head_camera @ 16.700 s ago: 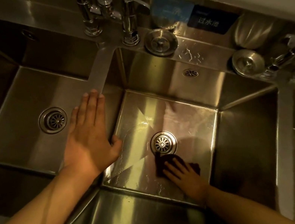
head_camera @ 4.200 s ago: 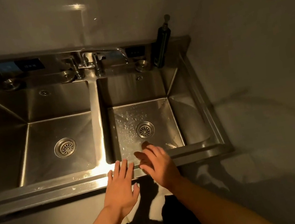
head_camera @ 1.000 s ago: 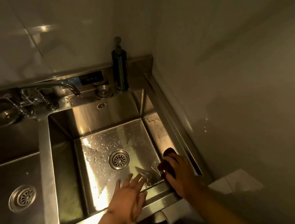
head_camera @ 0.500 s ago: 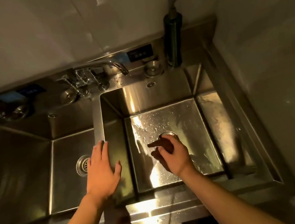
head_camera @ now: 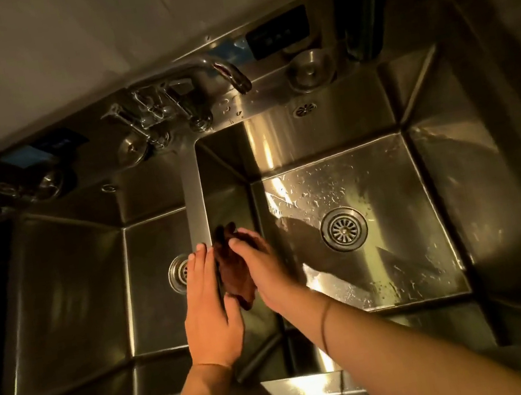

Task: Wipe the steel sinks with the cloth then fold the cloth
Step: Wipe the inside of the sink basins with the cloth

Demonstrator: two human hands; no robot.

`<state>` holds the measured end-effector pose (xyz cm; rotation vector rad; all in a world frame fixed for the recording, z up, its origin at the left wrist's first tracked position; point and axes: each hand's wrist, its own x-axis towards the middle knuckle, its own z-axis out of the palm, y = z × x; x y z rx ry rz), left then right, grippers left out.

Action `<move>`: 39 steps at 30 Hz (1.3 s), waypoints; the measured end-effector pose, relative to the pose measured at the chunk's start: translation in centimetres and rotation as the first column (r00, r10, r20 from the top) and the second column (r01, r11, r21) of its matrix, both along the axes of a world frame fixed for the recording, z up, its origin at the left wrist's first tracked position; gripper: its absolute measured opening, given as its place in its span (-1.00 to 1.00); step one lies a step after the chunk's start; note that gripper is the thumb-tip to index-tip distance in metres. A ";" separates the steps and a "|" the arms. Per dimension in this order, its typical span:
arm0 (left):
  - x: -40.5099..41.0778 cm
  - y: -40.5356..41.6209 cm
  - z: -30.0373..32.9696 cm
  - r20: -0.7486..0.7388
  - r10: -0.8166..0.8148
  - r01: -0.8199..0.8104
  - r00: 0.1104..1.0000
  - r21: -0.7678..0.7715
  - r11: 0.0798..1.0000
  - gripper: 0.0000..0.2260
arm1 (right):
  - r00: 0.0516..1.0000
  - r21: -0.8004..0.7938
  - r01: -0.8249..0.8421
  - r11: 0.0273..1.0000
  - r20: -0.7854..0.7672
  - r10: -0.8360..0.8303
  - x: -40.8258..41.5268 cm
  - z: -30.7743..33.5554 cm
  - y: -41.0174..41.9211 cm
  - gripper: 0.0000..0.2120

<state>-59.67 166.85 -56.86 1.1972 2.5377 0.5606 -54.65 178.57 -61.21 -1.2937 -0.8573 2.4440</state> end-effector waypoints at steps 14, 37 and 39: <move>-0.1 0.0 0.1 0.031 0.012 -0.013 0.999 0.024 1.000 -0.28 | 0.924 -0.167 -0.195 0.966 0.300 0.238 -0.7 -8.4 -0.4 -0.75; -0.1 0.5 1.0 0.025 0.016 -0.015 1.000 -0.018 1.000 -0.19 | 0.977 -0.041 0.066 0.997 0.207 -0.057 -9.5 -6.7 8.2 -0.50; -0.1 0.5 0.9 0.022 0.009 -0.009 1.000 -0.008 1.000 -0.18 | 0.952 -0.120 0.056 0.991 0.306 -0.017 -8.5 -8.4 6.6 -0.50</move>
